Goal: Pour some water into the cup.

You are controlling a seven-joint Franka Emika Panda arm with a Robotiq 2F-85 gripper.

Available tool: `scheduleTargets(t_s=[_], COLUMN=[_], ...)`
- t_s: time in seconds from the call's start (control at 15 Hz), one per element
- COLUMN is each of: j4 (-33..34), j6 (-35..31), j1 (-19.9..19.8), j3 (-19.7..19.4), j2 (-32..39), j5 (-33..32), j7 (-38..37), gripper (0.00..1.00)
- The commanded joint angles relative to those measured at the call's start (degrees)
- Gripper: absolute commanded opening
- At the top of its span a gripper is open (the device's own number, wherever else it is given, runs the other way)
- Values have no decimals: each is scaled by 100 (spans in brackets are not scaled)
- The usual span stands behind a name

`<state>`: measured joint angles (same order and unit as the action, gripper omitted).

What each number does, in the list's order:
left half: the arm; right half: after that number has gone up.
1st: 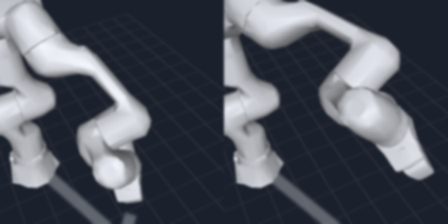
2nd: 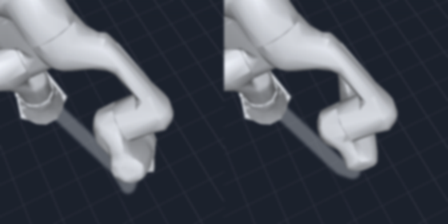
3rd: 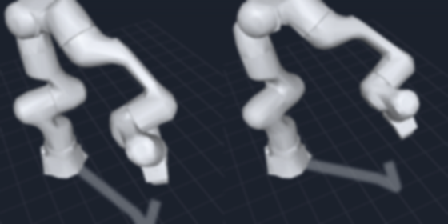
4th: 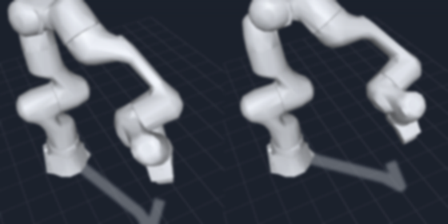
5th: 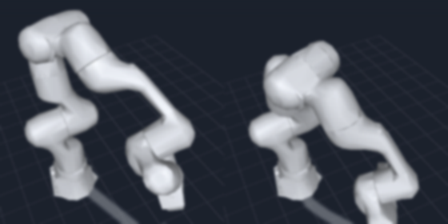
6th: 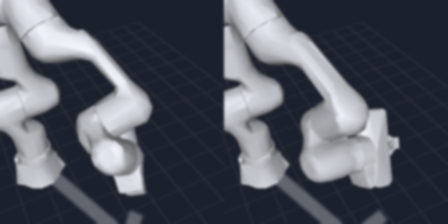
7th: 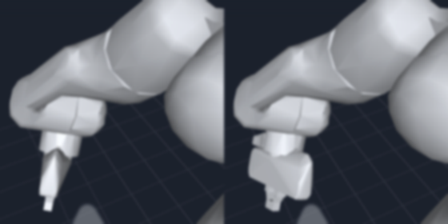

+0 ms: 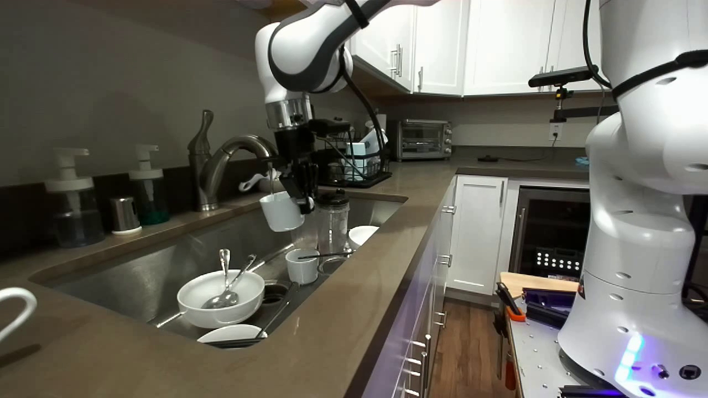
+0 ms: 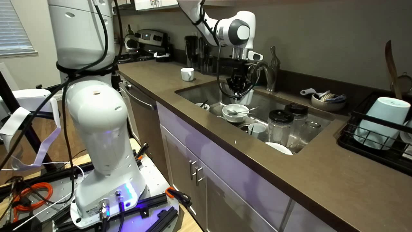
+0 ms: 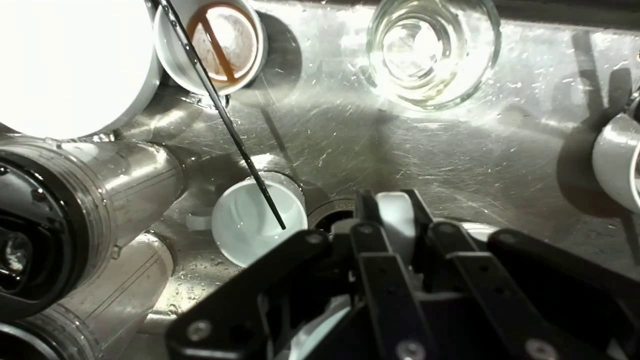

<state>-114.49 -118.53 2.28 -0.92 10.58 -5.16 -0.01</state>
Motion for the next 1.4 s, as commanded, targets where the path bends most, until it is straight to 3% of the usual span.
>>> scheduleTargets(t_s=[0.0,0.53,1.33], j4=[-68,-701,-1064], j6=[193,603,480], j1=[-67,-60,-298], j3=[33,-43,-220], j2=[-172,-787,-1381], j5=[38,-105,-109], j7=[-30,-330,-777], gripper=[4,4,4])
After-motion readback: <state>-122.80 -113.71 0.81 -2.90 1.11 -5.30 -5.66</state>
